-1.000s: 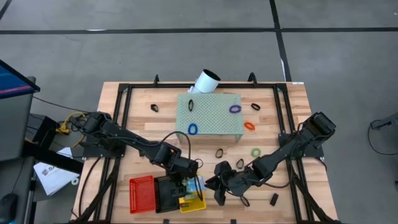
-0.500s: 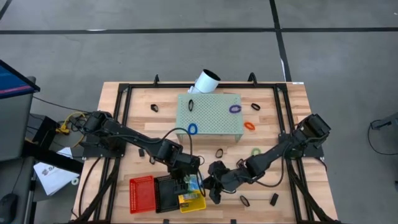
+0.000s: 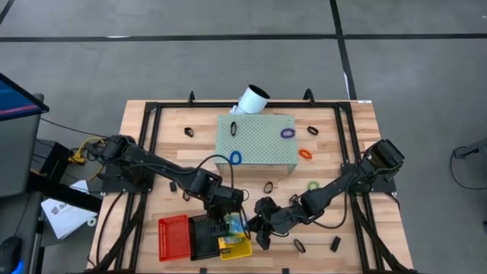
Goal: Pick & Place Office Desk Supplies
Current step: Put the yellow crayon box into the yellow bin
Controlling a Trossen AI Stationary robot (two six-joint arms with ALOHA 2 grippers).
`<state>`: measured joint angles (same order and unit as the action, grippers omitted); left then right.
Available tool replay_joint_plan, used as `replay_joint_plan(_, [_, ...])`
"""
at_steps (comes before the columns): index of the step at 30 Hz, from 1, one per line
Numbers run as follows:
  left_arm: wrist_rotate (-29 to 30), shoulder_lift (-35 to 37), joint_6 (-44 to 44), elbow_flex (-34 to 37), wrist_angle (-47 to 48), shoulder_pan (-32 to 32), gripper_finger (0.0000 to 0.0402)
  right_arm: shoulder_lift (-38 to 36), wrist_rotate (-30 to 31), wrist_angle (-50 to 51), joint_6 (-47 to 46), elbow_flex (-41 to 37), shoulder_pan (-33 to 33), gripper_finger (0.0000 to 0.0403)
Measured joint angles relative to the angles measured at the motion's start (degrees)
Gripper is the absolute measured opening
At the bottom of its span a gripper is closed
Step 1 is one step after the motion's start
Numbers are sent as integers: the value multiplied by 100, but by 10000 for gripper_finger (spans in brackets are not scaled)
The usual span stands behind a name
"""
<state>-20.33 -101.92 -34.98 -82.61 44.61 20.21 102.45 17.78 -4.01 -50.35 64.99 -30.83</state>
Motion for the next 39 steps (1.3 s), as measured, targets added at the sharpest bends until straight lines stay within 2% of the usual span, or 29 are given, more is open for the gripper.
replay_joint_plan(13, [-58,14,0,0,-217,0,327,77,-18,-61,90,-2,12,77])
replay_joint_plan(18, [-55,12,-36,0,-197,0,326,428,-402,-496,94,-2,95,77])
replay_joint_plan(28, [-38,17,-125,0,-189,0,325,463,-459,-585,238,-11,191,77])
replay_joint_plan(39, [447,17,-85,0,89,0,325,463,-428,-588,278,-7,299,77])
